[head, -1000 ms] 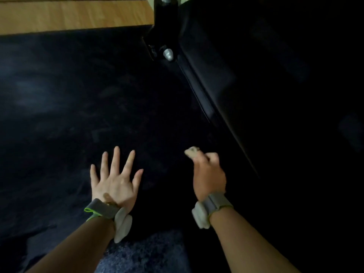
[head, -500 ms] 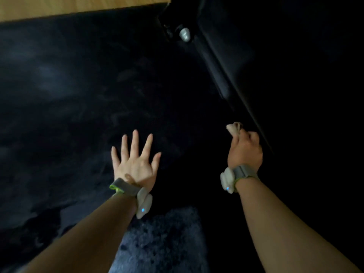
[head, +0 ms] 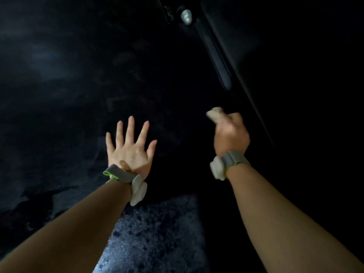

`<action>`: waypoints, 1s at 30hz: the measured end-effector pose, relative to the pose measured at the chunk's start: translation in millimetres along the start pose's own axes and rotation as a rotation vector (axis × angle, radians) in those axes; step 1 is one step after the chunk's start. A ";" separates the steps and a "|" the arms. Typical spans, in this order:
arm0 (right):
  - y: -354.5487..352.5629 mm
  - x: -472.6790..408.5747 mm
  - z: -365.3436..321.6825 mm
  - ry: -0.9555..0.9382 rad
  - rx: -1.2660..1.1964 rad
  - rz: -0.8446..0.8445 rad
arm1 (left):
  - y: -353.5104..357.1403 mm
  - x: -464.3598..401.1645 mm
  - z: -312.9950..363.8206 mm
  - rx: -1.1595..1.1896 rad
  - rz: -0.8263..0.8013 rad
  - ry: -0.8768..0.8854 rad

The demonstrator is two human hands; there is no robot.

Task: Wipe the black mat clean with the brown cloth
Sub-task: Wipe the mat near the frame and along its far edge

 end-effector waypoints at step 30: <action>20.2 -39.7 -20.0 -0.063 0.515 0.086 | 3.7 -3.5 -10.6 0.004 -0.041 -0.074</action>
Point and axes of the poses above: each hand's wrist, its own x-axis away from the middle knuckle, its own y-axis out of the palm, z = x × y, the point moved 7 cm from there along -x, towards the middle knuckle, and after that the axes turned 14 degrees about x, right-handed, at the moved point
